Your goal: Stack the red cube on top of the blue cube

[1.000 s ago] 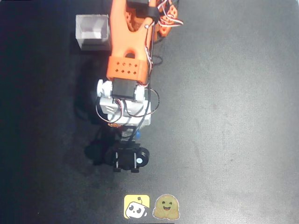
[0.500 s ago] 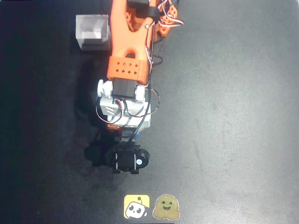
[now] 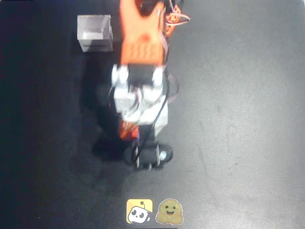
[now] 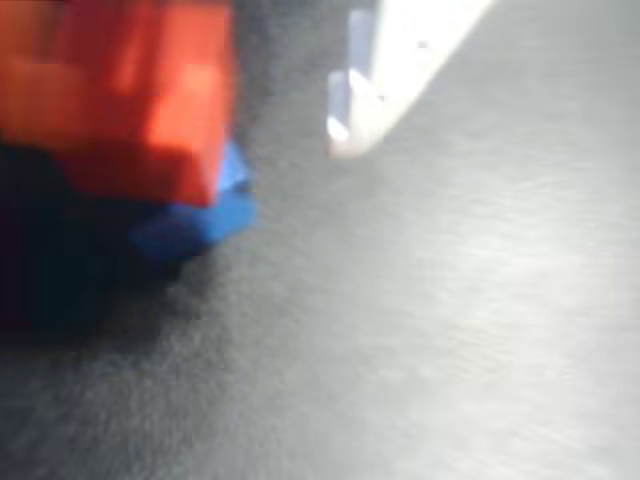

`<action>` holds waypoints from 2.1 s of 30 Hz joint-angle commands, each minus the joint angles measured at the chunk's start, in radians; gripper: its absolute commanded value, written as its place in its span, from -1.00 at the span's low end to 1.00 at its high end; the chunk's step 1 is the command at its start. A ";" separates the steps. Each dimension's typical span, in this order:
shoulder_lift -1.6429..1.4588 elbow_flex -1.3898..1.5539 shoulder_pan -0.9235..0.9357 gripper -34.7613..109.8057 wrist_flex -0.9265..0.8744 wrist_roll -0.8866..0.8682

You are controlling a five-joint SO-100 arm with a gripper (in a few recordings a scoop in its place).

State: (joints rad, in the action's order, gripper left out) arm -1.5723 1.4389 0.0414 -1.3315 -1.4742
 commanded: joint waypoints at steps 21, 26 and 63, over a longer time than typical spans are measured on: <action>-1.241 1.333 0.003 -0.52 0.377 -0.091; -1.615 1.513 0.009 -0.52 0.264 -0.092; -1.623 1.516 0.028 -0.52 -0.017 -0.107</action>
State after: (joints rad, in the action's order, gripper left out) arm -3.1891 2.9590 0.0629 -1.3422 -1.5861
